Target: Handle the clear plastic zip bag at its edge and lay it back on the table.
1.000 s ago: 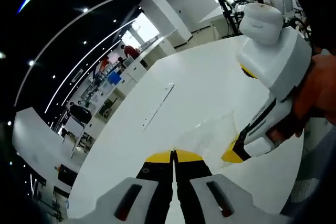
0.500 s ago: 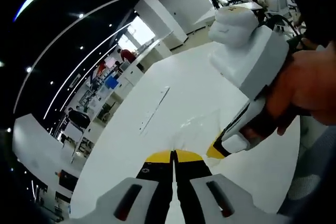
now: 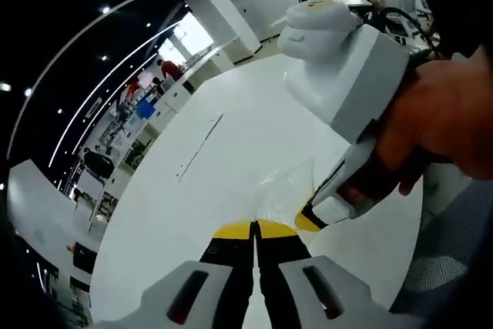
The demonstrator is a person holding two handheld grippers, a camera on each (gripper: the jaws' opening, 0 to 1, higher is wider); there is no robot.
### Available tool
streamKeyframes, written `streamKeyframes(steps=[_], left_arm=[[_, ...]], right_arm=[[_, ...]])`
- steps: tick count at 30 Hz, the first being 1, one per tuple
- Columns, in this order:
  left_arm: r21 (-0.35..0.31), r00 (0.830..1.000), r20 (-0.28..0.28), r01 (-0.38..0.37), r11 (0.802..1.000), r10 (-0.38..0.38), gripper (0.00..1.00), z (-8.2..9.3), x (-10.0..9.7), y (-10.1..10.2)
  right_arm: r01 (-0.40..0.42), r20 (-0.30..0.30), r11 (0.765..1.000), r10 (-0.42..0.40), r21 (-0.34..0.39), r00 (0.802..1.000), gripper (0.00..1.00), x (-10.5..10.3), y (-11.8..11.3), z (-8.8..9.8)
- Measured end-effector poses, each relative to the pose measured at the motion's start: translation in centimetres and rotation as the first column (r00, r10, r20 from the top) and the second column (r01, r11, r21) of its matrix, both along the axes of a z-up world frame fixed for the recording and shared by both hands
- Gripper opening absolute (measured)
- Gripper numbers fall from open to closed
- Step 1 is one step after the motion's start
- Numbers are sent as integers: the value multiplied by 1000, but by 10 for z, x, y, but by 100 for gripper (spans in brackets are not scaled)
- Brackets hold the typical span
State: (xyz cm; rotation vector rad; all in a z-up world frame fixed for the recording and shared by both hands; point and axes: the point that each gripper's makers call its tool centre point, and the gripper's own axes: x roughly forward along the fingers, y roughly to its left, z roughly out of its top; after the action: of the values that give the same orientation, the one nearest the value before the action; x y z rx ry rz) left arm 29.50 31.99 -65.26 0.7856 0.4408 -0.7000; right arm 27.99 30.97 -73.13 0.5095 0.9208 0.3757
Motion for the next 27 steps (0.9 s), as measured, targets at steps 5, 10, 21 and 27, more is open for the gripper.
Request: streamKeyframes(steps=[5,10,21,27], left_arm=[[-2,1000,-10,-13,1000,13,0,-1,3,4],[-6,1000,-19,-25,1000,25,0,-3,5,7],[-4,998,-66,-9,1000,9,0,-20,-8,-1],[-6,997,-68,-30,1000,29,0,-21,0,6]], right_arm=[[-8,-13,1000,8,1,1000,0,-4,4,-5],[-11,-18,1000,11,1,1000,0,-4,4,-8],[-13,-44,1000,12,-9,999,0,-13,0,-19],[-13,-65,1000,12,-7,998,0,-19,0,-30]])
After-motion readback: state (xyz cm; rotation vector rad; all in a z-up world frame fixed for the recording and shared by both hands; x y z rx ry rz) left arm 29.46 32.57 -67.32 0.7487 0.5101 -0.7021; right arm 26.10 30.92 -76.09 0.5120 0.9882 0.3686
